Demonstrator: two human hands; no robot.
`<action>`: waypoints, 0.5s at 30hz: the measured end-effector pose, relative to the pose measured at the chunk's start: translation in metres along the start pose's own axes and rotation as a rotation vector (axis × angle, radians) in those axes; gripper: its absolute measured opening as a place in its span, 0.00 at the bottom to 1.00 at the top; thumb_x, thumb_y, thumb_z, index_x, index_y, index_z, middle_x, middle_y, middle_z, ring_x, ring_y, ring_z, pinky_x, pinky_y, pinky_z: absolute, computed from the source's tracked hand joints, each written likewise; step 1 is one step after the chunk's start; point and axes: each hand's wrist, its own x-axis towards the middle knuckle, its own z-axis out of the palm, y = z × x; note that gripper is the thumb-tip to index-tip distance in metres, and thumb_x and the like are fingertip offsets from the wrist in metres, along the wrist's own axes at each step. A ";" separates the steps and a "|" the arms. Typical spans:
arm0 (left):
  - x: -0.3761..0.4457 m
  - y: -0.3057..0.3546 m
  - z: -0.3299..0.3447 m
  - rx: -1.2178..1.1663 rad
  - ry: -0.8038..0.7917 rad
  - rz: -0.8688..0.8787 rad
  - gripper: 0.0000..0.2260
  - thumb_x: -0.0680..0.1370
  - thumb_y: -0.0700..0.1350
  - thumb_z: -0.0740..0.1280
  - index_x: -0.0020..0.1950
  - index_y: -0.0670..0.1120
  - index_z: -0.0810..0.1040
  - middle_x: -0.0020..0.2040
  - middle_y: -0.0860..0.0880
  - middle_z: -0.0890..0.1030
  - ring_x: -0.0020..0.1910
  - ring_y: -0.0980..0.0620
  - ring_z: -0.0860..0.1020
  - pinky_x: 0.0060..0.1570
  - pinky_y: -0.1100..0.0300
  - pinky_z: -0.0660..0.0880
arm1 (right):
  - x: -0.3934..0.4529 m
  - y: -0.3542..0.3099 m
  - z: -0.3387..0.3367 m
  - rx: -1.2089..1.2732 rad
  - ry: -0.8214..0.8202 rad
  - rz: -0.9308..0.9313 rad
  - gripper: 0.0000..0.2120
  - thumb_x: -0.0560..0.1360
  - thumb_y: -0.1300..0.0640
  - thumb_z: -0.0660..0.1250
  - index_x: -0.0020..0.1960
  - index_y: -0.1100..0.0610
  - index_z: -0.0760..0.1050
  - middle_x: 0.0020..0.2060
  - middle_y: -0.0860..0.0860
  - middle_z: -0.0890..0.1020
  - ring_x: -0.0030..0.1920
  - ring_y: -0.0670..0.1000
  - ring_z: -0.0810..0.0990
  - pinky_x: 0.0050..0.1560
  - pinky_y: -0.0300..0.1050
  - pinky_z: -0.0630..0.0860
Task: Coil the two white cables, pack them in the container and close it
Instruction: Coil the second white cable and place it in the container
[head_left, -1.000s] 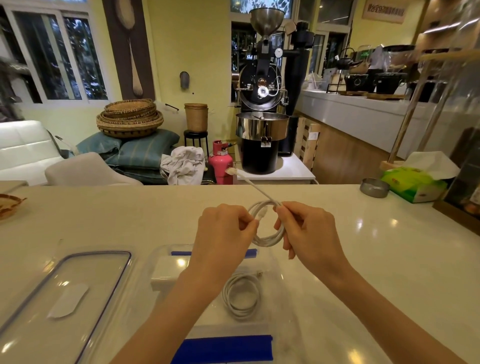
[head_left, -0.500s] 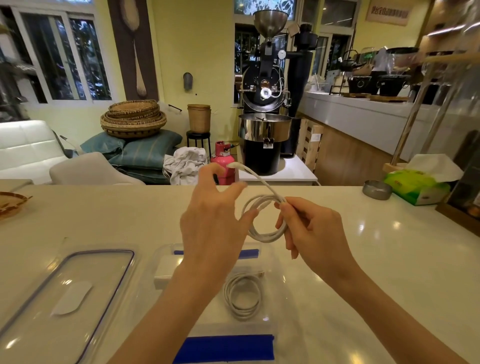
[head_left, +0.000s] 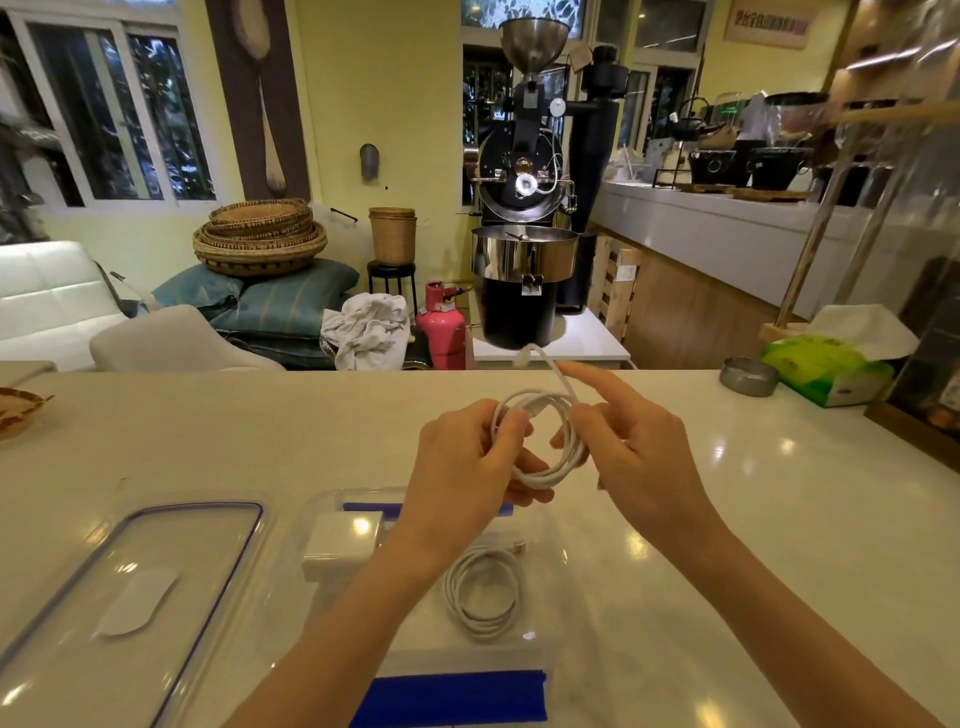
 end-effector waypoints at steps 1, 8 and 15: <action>0.000 -0.001 0.000 -0.013 -0.008 -0.024 0.09 0.78 0.44 0.60 0.42 0.43 0.77 0.30 0.45 0.82 0.29 0.47 0.83 0.32 0.54 0.82 | 0.001 0.001 0.000 -0.021 0.021 -0.011 0.13 0.75 0.56 0.61 0.55 0.39 0.70 0.34 0.40 0.80 0.39 0.41 0.80 0.32 0.31 0.76; 0.002 -0.007 0.005 -0.065 -0.034 -0.103 0.10 0.78 0.44 0.59 0.41 0.45 0.76 0.29 0.47 0.82 0.28 0.49 0.83 0.30 0.58 0.81 | 0.010 0.003 -0.006 0.362 0.082 0.247 0.12 0.73 0.62 0.66 0.55 0.53 0.75 0.39 0.45 0.85 0.41 0.44 0.83 0.41 0.32 0.79; 0.006 -0.009 0.003 -0.262 0.073 -0.166 0.10 0.79 0.42 0.57 0.42 0.44 0.75 0.30 0.47 0.82 0.28 0.51 0.83 0.30 0.62 0.81 | 0.019 0.002 -0.018 0.790 0.279 0.471 0.08 0.77 0.61 0.58 0.49 0.55 0.77 0.29 0.50 0.81 0.32 0.47 0.82 0.33 0.41 0.80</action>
